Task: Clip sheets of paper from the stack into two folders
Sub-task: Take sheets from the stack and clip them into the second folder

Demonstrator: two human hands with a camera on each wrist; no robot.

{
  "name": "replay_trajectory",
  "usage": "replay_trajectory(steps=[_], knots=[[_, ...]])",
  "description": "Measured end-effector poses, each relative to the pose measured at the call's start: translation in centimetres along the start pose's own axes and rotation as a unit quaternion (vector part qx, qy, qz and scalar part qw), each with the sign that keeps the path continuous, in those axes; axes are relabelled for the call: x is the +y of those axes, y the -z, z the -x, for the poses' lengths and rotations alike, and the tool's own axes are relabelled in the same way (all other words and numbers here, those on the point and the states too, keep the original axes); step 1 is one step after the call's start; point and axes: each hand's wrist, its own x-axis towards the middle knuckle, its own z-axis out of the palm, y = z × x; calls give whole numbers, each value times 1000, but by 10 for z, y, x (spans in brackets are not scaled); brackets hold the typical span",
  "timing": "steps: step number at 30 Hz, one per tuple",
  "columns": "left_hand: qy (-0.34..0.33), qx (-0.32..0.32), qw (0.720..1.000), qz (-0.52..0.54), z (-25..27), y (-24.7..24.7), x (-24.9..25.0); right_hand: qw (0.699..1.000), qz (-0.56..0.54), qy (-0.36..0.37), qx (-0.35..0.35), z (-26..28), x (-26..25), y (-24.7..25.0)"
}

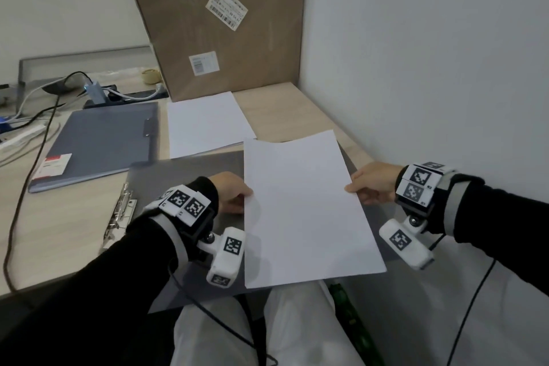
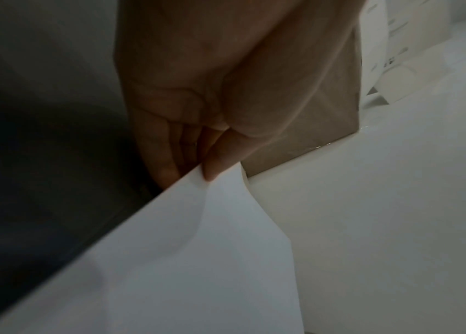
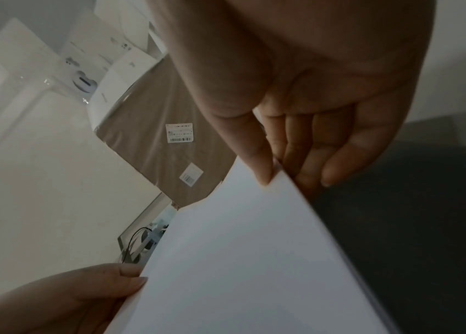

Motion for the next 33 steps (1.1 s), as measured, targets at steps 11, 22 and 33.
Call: replay_trajectory(steps=[11,22,33], knots=[[-9,33,999,-18,2,-8,-1,997,52,-49,39,4,10,1],[1,66,998,-22,1,-10,7,996,38,-47,62,0,4,6],[-37,120,989,-80,-11,-12,10,996,49,-40,66,-12,-9,11]])
